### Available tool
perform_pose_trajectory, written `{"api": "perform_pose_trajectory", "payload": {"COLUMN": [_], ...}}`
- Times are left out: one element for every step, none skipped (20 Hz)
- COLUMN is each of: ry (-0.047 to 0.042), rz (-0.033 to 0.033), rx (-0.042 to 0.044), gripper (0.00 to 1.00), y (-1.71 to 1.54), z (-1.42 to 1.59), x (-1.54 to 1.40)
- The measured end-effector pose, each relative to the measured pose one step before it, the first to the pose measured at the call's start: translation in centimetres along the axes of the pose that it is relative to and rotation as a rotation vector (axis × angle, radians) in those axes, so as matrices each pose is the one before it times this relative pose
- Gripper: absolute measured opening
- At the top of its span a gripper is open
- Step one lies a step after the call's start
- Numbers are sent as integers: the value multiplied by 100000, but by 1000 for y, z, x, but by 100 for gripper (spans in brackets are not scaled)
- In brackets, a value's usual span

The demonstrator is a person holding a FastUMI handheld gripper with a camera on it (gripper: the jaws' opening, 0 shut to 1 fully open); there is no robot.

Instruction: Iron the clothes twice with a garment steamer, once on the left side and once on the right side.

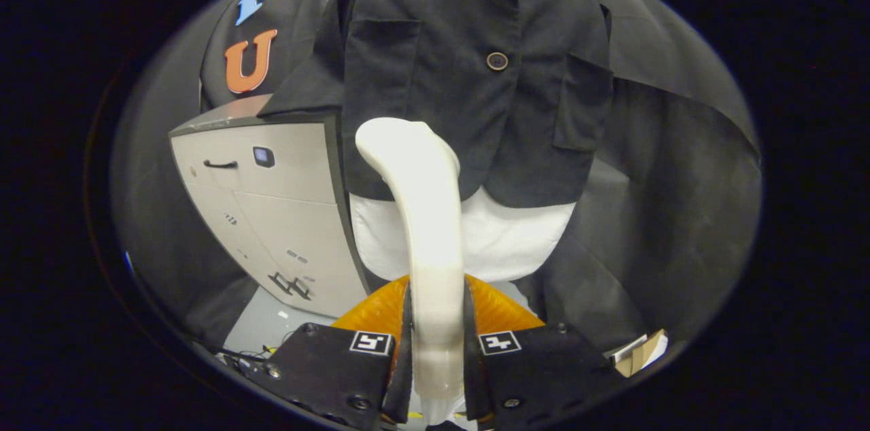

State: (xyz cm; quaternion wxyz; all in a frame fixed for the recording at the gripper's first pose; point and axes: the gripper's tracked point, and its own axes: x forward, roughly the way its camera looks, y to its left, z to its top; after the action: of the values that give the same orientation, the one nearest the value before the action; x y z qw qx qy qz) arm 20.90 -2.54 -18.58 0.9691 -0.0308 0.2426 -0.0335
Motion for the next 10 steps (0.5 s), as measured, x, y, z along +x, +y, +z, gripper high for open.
{"api": "perform_pose_trajectory", "payload": {"ry": [-1163,-1370,-1938,-2443,-2575,-2726,-3026,-2782,-3076,-2820], "rz": [76,257,496,543,245,389,376,155,24,56], "rx": [1232,1194,1316,1011,856,806,1190,463,994,1124], "gripper": [33,33,33,33,33,33,33,33,33,33], "y": [-19,11,81,10,-77,-324,-225,-438,-370,-539], "z": [555,514,811,873,1020,1037,1239,1426,1464,1676], "x": [-285,-505,-450,-441,-422,-474,-522,-594,-425,-672]}}
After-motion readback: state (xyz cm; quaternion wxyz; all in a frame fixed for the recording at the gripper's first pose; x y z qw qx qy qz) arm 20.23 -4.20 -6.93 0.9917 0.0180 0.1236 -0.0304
